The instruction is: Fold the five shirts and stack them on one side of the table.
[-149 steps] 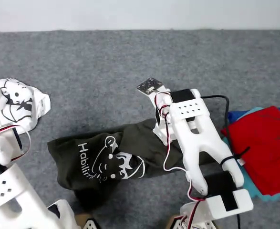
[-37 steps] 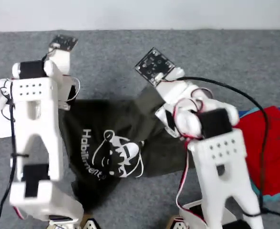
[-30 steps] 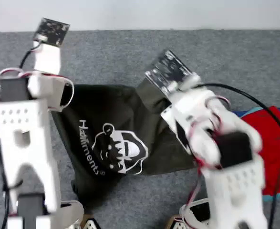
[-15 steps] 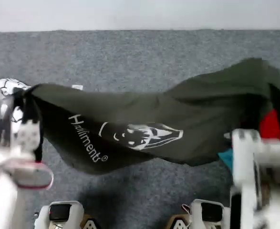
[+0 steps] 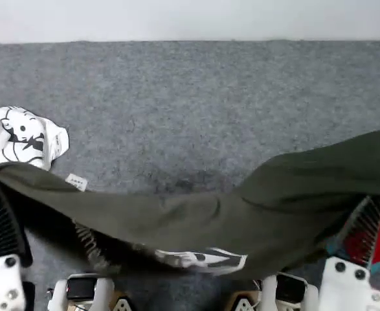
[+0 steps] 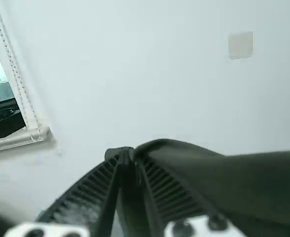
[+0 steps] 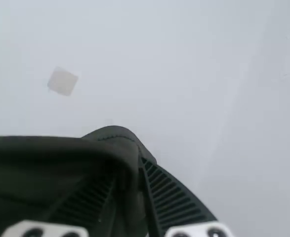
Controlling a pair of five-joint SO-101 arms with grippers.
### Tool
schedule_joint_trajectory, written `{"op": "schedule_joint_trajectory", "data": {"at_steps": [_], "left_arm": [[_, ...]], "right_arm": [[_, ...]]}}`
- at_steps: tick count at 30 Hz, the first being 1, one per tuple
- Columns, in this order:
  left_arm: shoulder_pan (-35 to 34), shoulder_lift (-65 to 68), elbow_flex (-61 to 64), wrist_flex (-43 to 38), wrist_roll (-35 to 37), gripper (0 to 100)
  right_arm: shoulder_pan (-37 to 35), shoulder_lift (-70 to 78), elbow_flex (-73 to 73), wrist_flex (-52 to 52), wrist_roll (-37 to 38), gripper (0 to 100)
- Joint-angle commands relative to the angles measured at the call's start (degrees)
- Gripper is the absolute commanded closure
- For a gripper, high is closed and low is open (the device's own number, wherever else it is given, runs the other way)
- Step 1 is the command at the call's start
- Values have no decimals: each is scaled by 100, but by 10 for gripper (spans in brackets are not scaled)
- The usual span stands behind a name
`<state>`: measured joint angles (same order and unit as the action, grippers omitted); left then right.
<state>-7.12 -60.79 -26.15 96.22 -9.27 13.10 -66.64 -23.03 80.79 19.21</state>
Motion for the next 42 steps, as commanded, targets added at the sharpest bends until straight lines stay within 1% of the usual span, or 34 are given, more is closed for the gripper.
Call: {"op": "schedule_joint_trajectory", "data": {"at_steps": [1,3,6,10,13,16,20,25,27,29,32,34,37,42], "left_arm": [[18,158,303,-70,26,989],[18,308,602,-211,18,989],[18,519,1226,-651,18,989],[18,818,2255,-1486,-9,989],[18,1108,3081,-2189,-18,989],[18,1556,3714,-3086,-18,989],[-114,2567,3978,-4149,-18,989],[-114,4281,3969,-5495,-18,989],[-105,4967,3969,-5952,-18,989],[-123,5609,3960,-6242,-18,989],[-141,6338,3899,-6224,-18,989],[-141,6576,3811,-5864,-18,989],[-141,6567,3600,-5275,-44,989],[-123,6435,3319,-4026,-668,989]], "right_arm": [[40,418,-18,-127,-62,988],[31,681,44,-136,-70,988],[13,1174,325,-233,-202,988],[-567,1886,1037,-541,-176,988],[-919,2387,1662,-1033,-176,988],[-998,2879,2101,-1780,-176,988],[-998,3697,2198,-2536,-176,988],[-1015,5015,2180,-3512,-158,988],[-1068,5508,2154,-3749,-35,988],[-1138,5991,2040,-3767,88,988],[-1147,6492,1873,-3486,88,988],[-1147,6580,1749,-2958,79,988],[-1147,6422,1565,-1930,114,988],[-1147,5859,1538,-189,527,988]]}}
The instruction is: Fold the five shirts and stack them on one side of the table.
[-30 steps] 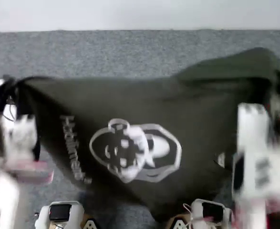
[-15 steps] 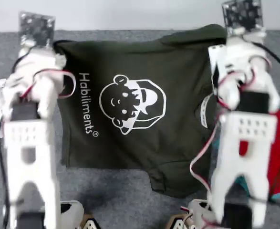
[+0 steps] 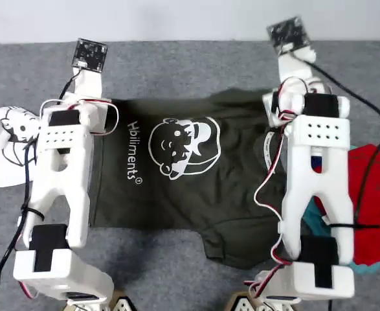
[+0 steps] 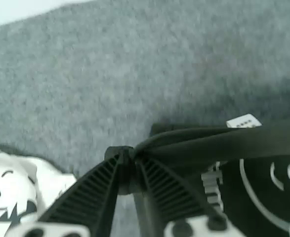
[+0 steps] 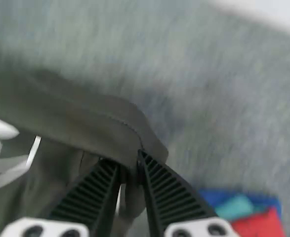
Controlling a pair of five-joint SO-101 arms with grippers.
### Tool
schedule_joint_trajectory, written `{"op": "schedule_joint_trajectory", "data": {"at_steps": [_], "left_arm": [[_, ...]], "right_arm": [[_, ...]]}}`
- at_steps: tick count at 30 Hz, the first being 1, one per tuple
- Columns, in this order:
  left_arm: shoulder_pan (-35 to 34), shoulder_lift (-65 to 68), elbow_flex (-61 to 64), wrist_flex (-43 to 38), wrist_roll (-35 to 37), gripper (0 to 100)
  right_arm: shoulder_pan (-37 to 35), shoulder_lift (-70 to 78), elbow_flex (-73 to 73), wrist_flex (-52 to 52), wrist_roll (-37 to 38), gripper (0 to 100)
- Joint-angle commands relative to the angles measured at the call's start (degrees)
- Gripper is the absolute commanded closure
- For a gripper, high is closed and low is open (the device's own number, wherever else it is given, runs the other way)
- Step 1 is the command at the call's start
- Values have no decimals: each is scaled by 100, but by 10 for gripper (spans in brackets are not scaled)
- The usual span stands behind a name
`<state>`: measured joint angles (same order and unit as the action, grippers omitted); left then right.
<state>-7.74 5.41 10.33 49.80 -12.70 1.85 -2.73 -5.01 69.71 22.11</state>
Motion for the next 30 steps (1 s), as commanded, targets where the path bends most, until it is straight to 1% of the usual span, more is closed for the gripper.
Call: {"op": "schedule_joint_trajectory", "data": {"at_steps": [1,5,9,12,16,19,23,30], "left_arm": [[-79,-246,-330,870,-431,989],[-79,-580,-295,1626,-844,989],[-79,-923,-295,2391,-1011,989],[-79,-1125,-286,3068,-1284,989],[-79,-1345,-268,3789,-1495,989],[-79,-1459,48,3868,-1705,989],[-79,-1512,664,3842,-1776,989],[-79,-1565,1209,3842,-1776,989]], "right_arm": [[-4,-655,-264,1244,299,988],[-4,-1086,-264,2352,571,988],[13,-1569,-246,3257,782,988],[22,-2062,404,3292,993,988],[-163,-2800,1987,3169,1187,988],[-268,-3407,3042,2879,1389,988],[-321,-4127,4000,2730,1705,988],[-312,-4840,4659,2800,1890,988]]}}
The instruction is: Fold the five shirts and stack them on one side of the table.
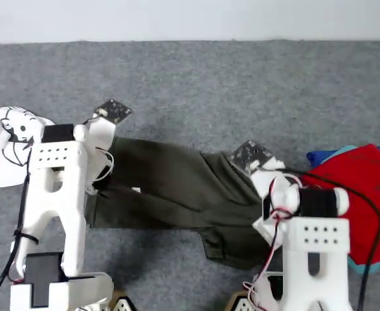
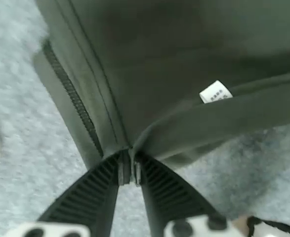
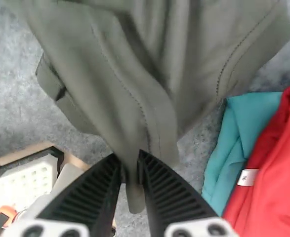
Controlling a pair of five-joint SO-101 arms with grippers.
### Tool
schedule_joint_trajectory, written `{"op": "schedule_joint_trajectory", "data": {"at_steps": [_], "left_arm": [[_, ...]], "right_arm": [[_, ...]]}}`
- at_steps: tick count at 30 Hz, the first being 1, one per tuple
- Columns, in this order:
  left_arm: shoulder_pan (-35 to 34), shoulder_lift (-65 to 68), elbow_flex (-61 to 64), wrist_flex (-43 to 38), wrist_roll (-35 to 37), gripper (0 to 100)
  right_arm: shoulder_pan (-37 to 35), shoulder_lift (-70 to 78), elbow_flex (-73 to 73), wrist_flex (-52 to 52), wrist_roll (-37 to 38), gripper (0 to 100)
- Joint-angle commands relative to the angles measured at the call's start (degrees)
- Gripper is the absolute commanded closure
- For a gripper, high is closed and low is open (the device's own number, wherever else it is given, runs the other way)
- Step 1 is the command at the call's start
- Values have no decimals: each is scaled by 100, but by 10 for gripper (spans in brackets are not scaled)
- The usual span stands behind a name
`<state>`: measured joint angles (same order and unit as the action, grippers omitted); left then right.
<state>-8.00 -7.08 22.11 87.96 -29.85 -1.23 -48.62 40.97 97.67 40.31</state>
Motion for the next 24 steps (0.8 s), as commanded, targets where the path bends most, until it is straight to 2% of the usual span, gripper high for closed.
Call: {"op": "schedule_joint_trajectory", "data": {"at_steps": [1,10,16,19,24], "left_arm": [[-53,-360,92,26,-62,989],[-53,-923,813,-123,-44,982],[-62,-923,822,-26,-35,903],[-70,-949,681,141,-62,901],[-527,-949,31,545,-62,903]], "right_arm": [[4,-295,141,4,70,988],[-13,-365,765,-66,70,981],[22,-374,765,171,35,815],[48,-374,765,171,44,803],[136,-374,545,163,-62,803]]}}
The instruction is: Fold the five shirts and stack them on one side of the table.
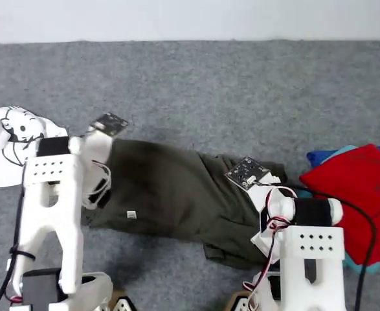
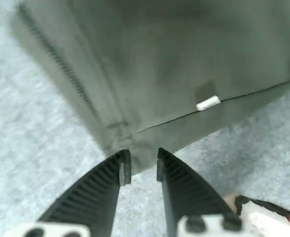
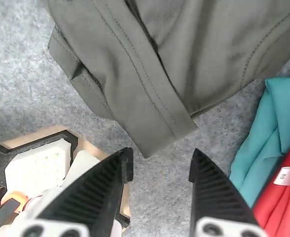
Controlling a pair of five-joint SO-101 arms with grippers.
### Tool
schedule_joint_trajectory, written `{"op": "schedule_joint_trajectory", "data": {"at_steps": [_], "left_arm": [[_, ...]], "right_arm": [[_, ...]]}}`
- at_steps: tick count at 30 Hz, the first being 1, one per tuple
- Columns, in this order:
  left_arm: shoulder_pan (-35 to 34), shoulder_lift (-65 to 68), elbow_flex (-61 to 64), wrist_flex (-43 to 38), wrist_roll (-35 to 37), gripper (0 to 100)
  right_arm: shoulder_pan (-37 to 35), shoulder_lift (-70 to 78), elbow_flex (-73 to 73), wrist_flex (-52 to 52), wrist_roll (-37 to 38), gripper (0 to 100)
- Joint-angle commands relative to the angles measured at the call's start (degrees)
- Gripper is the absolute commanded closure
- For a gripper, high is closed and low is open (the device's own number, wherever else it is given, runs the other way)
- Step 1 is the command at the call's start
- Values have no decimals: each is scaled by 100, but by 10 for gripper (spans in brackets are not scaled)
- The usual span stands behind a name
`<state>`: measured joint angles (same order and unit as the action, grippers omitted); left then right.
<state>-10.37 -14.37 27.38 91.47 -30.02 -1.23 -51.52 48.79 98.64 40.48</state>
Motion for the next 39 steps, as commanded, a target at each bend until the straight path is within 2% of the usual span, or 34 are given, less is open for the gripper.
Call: {"op": "schedule_joint_trajectory", "data": {"at_steps": [1,3,5,9,14,18,29,32,35,39], "left_arm": [[-396,-220,-690,193,-44,903],[-563,-158,-1042,-79,26,903],[-554,-105,-1182,-633,440,901],[-220,466,-1253,-1530,1169,899],[484,1582,-1262,-2347,1758,902],[677,2224,-1358,-2927,1829,903],[563,2971,-1754,-2971,1811,903],[563,3042,-1745,-2971,1811,903],[563,3068,-1736,-2971,1811,903],[563,3068,-1736,-2989,1811,903]], "right_arm": [[233,-75,-448,-13,-229,803],[426,4,-888,-505,-484,802],[453,224,-1178,-1059,-598,803],[470,1499,-1793,-2018,-1020,804],[453,3424,-3033,-2343,-1389,805],[444,4611,-3420,-2615,-1407,805],[444,6299,-3429,-3626,-1363,890],[479,6501,-3437,-3934,-1363,896],[488,6598,-3455,-4251,-1213,987],[567,6607,-3455,-4673,-1055,991]]}}
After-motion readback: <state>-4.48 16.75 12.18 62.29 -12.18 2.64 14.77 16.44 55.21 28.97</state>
